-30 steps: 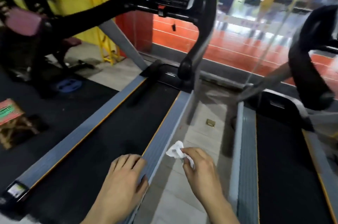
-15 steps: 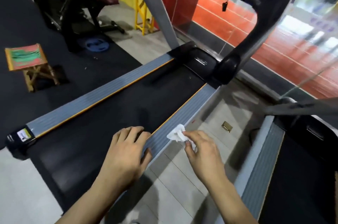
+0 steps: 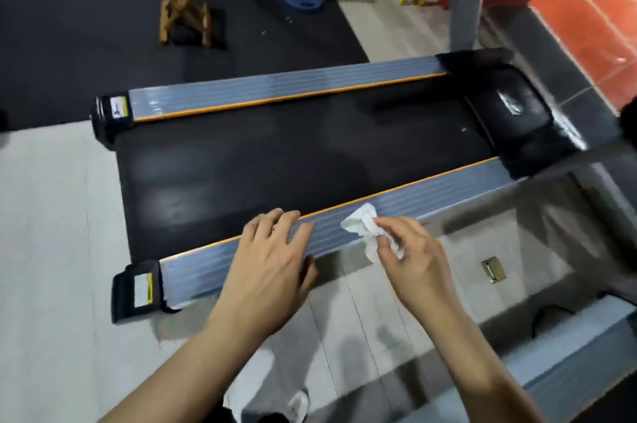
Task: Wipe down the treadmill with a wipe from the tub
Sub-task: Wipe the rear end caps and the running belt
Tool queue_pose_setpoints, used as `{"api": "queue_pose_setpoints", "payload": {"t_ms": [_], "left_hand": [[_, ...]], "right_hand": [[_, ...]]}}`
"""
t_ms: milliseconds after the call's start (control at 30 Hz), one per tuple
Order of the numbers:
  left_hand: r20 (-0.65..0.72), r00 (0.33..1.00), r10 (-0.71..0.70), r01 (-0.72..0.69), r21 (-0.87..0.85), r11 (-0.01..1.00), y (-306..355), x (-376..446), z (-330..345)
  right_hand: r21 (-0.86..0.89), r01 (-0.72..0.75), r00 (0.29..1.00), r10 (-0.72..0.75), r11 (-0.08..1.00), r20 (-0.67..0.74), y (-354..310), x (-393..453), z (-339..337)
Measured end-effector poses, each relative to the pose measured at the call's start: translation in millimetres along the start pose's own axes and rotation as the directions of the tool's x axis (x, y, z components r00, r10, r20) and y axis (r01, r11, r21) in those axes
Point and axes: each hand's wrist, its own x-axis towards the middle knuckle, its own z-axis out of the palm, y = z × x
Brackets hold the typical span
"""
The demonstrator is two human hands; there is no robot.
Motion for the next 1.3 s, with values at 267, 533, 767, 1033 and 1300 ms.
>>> {"api": "queue_pose_setpoints", "payload": {"t_ms": [267,533,767,1033,1300], "left_hand": [[-0.016,0.997,-0.076,0.075,-0.052,0.996,-4.4,34.1,116.6],[0.006,0.998,-0.055,0.055,-0.046,0.997,-31.9,113.8,247.6],[0.06,0.998,-0.007,0.008,-0.005,1.0,-22.7,167.5,336.7],[0.139,0.99,0.004,-0.014,0.07,0.997,37.8,237.6,408.1],[0.145,0.989,0.032,-0.05,0.118,0.992,117.1,320.2,480.8]], "right_hand": [[0.009,0.017,0.996,-0.018,1.0,0.091,84.8,28.3,90.6],[0.095,0.055,0.998,-0.055,0.994,-0.001,175.5,82.3,196.0],[0.071,0.02,0.999,-0.018,0.997,-0.038,278.8,117.3,245.6],[0.05,-0.014,1.0,0.015,0.999,-0.017,397.4,140.6,243.9],[0.036,0.002,0.998,0.0,0.999,-0.059,536.2,188.9,215.8]]}}
